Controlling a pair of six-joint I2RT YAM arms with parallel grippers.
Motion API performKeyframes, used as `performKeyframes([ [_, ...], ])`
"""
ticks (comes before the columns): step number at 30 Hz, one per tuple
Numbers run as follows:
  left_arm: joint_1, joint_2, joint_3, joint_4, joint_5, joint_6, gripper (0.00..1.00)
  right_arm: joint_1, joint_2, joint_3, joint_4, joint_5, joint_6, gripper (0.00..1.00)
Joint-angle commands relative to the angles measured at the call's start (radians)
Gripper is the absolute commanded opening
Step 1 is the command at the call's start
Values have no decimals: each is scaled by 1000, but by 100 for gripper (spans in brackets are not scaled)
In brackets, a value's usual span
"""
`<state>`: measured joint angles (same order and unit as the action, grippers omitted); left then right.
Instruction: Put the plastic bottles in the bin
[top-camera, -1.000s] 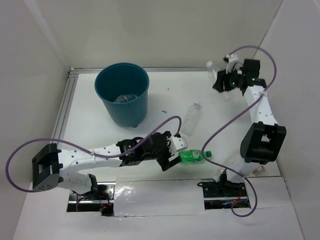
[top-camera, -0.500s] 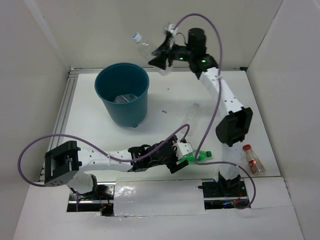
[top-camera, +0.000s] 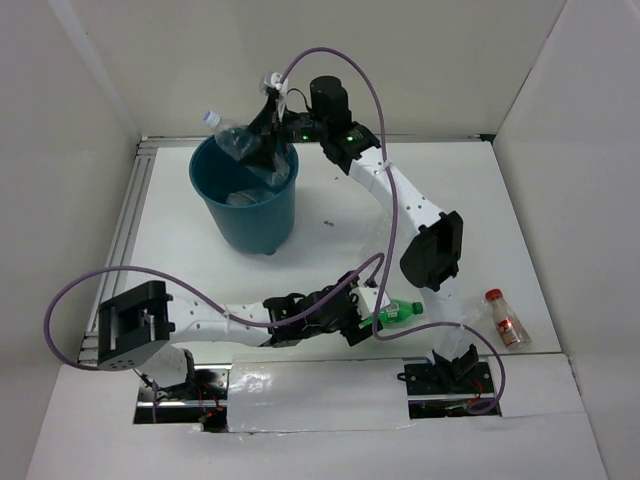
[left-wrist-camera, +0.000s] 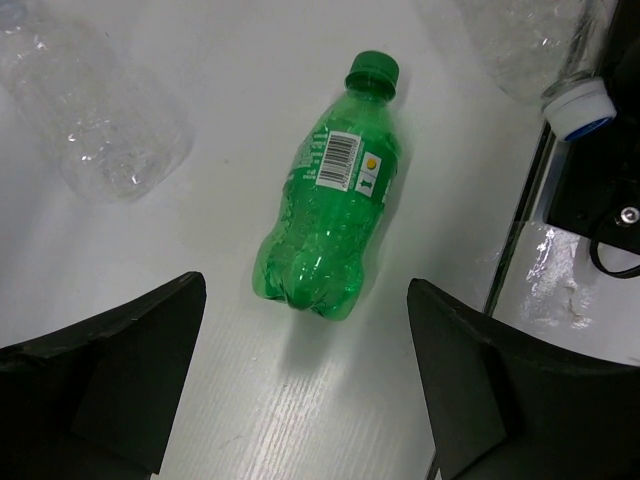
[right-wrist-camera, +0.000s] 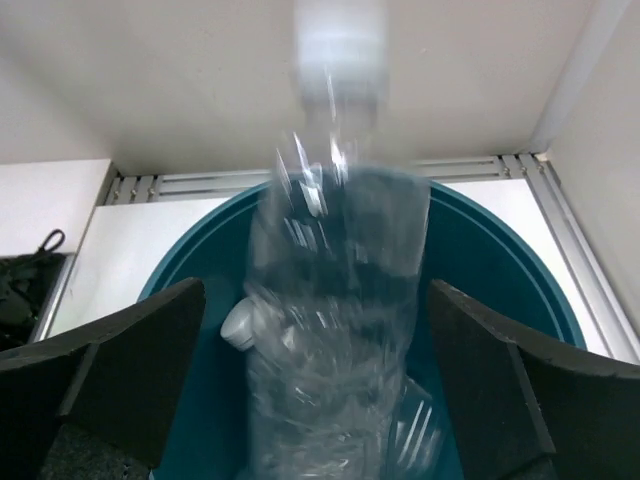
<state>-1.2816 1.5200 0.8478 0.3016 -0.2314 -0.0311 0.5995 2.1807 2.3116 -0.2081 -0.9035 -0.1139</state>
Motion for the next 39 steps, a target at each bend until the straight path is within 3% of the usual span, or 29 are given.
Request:
performKeyframes([
  [1, -5, 52, 17, 93, -6, 17, 94, -12, -16, 40, 59, 47, 28, 99],
  [8, -5, 164, 85, 102, 26, 115, 94, -213, -99, 100, -13, 129, 97, 99],
  [12, -5, 238, 140, 116, 26, 158, 94, -433, -217, -128, -69, 54, 77, 99],
  [17, 4, 338, 200, 82, 58, 168, 92, -599, -445, -469, -160, -2, -35, 99],
  [21, 4, 370, 212, 61, 79, 145, 68, -727, -582, -705, -200, -20, -73, 99],
  [22, 4, 370, 212, 51, 80, 131, 55, -753, -607, -791, -200, -20, -73, 97],
  [24, 14, 359, 221, 25, 80, 120, 43, -823, -675, -859, -214, -20, -108, 94],
  [25, 14, 359, 221, 12, 80, 109, 30, -845, -696, -915, -227, -20, -118, 93],
  [26, 14, 349, 247, -10, 80, 97, 3, -884, -714, -938, -238, -20, -130, 92],
  [32, 33, 154, 287, -96, -5, 68, 0, -1015, -826, -1029, -347, 41, -184, 86],
  [35, 82, 12, 332, -160, -54, 45, 0, -1107, -855, -1072, -385, 54, -207, 73],
  [38, 162, -82, 382, -193, -54, 36, 0, -1181, -855, -1107, -425, 15, -242, 43],
  [39, 185, -107, 399, -193, -54, 25, 0, -1191, -855, -1130, -425, 15, -257, 38],
])
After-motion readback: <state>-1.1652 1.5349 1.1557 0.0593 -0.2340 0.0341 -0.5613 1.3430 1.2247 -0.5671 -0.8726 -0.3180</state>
